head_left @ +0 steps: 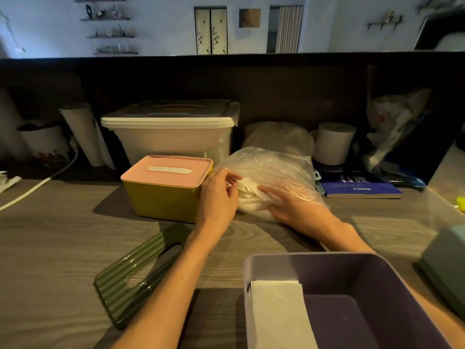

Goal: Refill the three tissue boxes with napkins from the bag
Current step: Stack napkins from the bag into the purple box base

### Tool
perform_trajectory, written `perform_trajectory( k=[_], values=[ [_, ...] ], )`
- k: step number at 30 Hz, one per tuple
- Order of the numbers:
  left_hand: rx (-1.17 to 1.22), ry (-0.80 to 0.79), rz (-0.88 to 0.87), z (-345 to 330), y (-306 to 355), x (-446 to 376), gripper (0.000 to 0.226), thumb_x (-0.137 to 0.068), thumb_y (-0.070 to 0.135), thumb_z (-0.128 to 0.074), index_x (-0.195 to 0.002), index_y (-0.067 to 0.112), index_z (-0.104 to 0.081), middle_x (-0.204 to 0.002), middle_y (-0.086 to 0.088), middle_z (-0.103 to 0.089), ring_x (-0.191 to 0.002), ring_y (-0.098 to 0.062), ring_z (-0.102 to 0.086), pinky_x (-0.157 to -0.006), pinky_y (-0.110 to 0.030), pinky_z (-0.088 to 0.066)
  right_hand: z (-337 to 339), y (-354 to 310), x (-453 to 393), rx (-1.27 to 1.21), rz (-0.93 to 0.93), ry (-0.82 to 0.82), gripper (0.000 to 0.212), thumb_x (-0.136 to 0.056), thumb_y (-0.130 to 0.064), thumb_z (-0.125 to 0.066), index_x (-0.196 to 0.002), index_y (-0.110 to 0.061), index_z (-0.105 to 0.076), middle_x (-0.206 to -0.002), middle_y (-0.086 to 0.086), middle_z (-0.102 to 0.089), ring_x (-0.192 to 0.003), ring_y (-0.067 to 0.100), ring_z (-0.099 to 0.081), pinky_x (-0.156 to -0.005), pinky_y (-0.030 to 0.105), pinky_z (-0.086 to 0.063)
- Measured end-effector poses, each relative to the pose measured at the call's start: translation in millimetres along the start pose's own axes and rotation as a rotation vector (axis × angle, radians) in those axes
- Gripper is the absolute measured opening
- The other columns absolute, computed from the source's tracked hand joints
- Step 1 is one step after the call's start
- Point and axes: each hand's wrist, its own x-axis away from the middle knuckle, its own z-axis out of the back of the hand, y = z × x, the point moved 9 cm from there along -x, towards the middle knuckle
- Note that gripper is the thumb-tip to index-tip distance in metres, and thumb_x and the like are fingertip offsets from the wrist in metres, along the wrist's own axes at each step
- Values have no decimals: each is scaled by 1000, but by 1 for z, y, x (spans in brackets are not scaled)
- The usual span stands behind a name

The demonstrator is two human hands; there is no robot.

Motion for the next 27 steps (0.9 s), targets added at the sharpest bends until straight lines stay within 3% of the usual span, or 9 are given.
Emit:
perform_trajectory(
  k=[5, 8, 11, 14, 16, 18, 20, 23, 27],
  values=[
    [-2, -33, -21, -5, 3, 1, 17, -96, 11, -62, -105, 24, -66, -103, 2, -62, -77, -3, -61, -71, -20, -55, 14, -1, 8, -14, 22, 226, 31, -103, -21, -58, -133, -24, -66, -134, 0, -65, -127, 21, -56, -107, 34, -41],
    [-5, -30, -91, -4, 12, 2, 17, -97, 11, -60, -111, 21, -65, -105, 4, -59, -88, -7, -60, -79, -26, -56, 37, -13, 9, 68, 115, 400, 17, -98, -15, -64, -112, -17, -73, -114, 2, -73, -109, 24, -66, -96, 35, -49],
    [47, -9, -83, -2, 11, -1, 15, -101, 13, -53, -105, 23, -63, -106, 6, -62, -100, -14, -61, -89, -31, -52, 44, -27, 14, 22, 209, 354, 29, -97, -16, -65, -126, -15, -69, -121, 4, -71, -115, 21, -64, -98, 36, -50],
    [176, -24, 16, -1, 4, -3, 24, -107, 16, -43, -103, 22, -66, -100, 4, -66, -96, -5, -61, -86, -25, -50, 58, -36, 23, -29, 249, 375, 34, -95, -17, -66, -129, -14, -65, -120, 1, -68, -112, 14, -60, -96, 28, -48],
    [214, -54, 71, -1, 3, -1, 28, -108, 17, -40, -101, 25, -65, -96, 5, -64, -87, 5, -59, -78, -12, -45, 76, -32, 26, -197, 204, 457, 30, -94, -11, -67, -123, -13, -66, -113, -6, -65, -105, 2, -58, -91, 17, -46],
    [253, -91, 143, -4, -1, 0, 29, -109, 22, -40, -96, 35, -62, -96, 6, -64, -89, 2, -62, -76, -12, -45, 86, -18, 26, -391, 70, 491, 27, -95, -9, -66, -120, -18, -67, -107, -14, -66, -98, -6, -60, -83, 10, -46],
    [299, -115, 208, -5, -5, 0, 29, -109, 26, -42, -93, 36, -65, -94, 6, -66, -84, -8, -63, -74, -19, -47, 81, -4, 23, -604, -65, 402, 22, -100, -12, -61, -116, -25, -68, -101, -13, -71, -96, 0, -65, -79, 15, -52],
    [528, -141, 318, -10, -5, 2, 35, -108, 37, -43, -96, 22, -72, -85, -1, -71, -67, -13, -60, -63, -30, -48, 72, 4, 21, -879, -148, 253, 20, -104, -13, -53, -112, -15, -71, -103, 11, -72, -98, 29, -68, -82, 38, -57],
    [895, -327, 650, -37, 1, 21, 58, -102, 58, -37, -90, 12, -70, -78, -9, -73, -65, -20, -69, -62, -32, -56, 62, -10, 21, -1128, -174, 44, 29, -105, -14, -48, -123, -12, -71, -115, 9, -73, -105, 23, -69, -87, 32, -57]
  ],
)
